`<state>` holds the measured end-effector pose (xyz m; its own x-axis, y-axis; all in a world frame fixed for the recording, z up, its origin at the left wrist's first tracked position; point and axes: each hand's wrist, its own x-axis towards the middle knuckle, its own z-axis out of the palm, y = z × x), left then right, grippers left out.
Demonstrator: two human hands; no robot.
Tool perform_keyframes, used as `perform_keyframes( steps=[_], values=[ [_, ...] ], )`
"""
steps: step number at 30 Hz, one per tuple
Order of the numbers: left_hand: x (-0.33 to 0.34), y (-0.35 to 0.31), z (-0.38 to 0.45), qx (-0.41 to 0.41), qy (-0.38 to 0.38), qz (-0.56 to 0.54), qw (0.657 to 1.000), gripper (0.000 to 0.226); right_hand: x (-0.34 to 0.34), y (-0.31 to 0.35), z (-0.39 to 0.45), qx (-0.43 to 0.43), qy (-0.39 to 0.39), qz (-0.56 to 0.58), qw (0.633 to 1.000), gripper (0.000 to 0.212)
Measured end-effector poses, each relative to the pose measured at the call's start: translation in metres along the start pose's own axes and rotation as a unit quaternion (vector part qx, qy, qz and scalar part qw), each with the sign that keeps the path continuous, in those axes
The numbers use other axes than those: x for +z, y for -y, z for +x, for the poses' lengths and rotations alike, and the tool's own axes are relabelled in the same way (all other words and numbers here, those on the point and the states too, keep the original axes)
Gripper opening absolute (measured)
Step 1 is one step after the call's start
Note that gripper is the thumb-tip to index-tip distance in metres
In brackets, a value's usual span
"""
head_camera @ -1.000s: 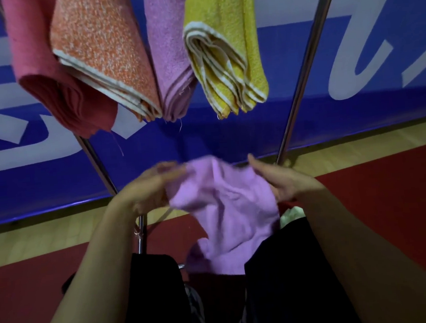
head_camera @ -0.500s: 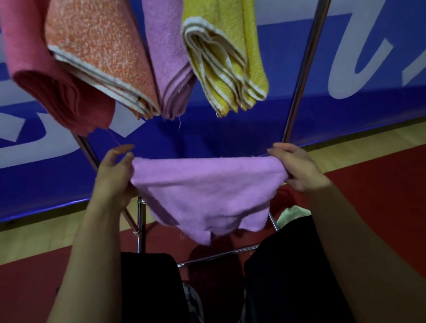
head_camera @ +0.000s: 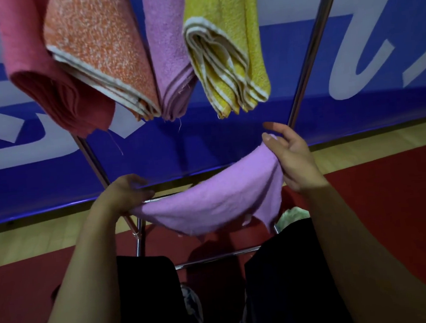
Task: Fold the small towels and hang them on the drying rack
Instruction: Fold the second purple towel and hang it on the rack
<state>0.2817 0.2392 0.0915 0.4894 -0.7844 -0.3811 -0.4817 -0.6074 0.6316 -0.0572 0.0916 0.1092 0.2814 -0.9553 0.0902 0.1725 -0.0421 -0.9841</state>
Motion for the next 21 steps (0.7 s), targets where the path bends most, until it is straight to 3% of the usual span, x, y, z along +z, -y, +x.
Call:
perform_keyframes(
  steps=[5,7,9,10,12,15,18,21],
  values=[
    [0.014,-0.008,-0.004,-0.003,0.098,0.178,0.979,0.02,0.022,0.004,-0.012,0.019,0.143,0.006,0.99,0.037],
    [0.016,-0.017,-0.01,0.015,0.111,0.187,0.976,0.025,0.031,0.005,-0.016,0.037,0.185,0.019,0.982,0.042],
    [0.021,-0.032,-0.019,0.102,0.079,0.117,0.985,0.037,0.04,0.006,-0.02,0.053,0.203,0.032,0.977,0.044],
    [0.025,-0.043,-0.028,0.134,0.078,0.032,0.987,0.046,0.045,0.007,-0.023,0.06,0.212,0.025,0.975,0.044],
    [0.037,-0.067,-0.044,0.103,0.164,-0.144,0.971,0.069,0.059,0.007,-0.029,0.067,0.246,-0.026,0.967,0.044],
    [0.061,-0.083,-0.052,0.074,0.256,-0.225,0.937,0.088,0.079,-0.003,-0.036,0.032,0.304,-0.156,0.939,0.046],
    [0.073,-0.083,-0.049,0.112,0.22,-0.251,0.936,0.074,0.086,-0.01,-0.036,-0.015,0.281,-0.245,0.928,0.059],
    [0.067,-0.079,-0.044,0.148,0.212,-0.254,0.932,0.038,0.083,-0.009,-0.034,-0.015,0.281,-0.237,0.93,0.077]
  ],
)
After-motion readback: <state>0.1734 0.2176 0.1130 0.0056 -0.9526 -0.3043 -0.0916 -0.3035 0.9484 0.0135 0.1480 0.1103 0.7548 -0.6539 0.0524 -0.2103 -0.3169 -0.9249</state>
